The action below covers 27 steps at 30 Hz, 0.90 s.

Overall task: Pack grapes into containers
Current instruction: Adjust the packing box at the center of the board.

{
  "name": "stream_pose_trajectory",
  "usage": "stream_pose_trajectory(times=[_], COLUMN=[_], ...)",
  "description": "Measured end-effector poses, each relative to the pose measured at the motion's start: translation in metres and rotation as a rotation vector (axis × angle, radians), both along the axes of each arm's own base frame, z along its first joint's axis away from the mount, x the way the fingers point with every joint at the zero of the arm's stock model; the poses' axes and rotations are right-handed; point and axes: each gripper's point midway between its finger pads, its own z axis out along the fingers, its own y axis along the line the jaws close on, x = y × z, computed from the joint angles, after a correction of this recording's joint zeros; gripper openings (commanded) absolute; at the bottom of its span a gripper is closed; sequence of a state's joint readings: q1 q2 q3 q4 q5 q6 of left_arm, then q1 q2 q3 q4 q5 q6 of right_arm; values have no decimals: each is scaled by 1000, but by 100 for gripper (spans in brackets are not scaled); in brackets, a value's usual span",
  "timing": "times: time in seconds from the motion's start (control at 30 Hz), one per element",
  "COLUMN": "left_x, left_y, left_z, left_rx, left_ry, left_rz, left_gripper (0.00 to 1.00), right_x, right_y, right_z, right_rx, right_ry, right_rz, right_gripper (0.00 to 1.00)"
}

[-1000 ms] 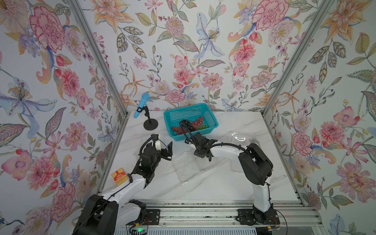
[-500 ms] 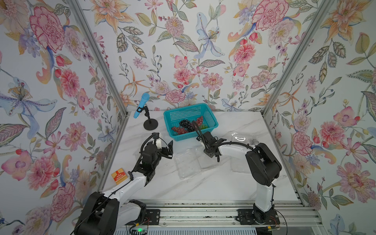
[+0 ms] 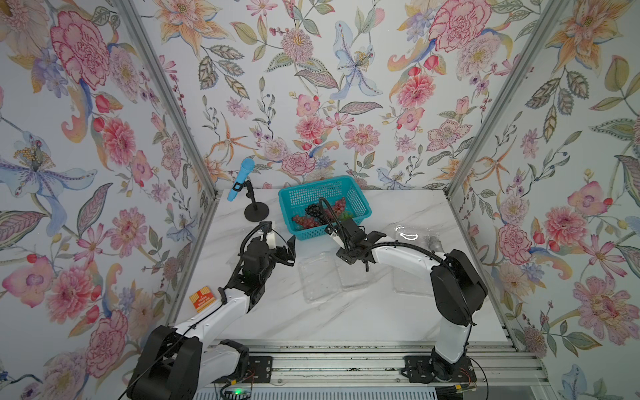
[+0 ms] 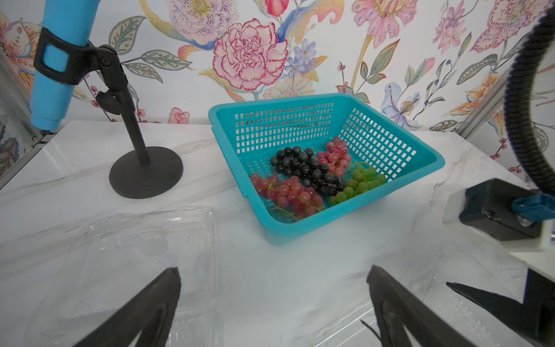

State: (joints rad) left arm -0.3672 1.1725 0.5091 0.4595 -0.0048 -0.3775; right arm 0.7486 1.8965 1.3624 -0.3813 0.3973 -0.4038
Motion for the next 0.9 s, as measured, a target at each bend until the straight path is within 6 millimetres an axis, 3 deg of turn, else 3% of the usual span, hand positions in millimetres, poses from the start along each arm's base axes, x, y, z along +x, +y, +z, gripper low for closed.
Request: stream_pose_trajectory(times=[0.17, 0.53, 0.7, 0.8, 0.9], left_x=[-3, -4, -4, -4, -4], left_y=[2, 2, 2, 2, 2], left_z=[2, 2, 2, 2, 2], left_rx=[2, 7, 7, 7, 7], left_ry=[2, 4, 4, 4, 5], left_rz=[2, 2, 2, 2, 2], left_gripper=[100, 100, 100, 100, 100], right_x=[2, -3, 0, 5, 7], right_y=[10, 24, 20, 12, 1], right_z=[-24, -43, -46, -46, -48], right_rx=[-53, -24, 4, 22, 38], right_ry=[42, 118, 138, 145, 150], right_rz=[82, 174, 158, 122, 77], right_gripper=[79, 68, 58, 44, 42])
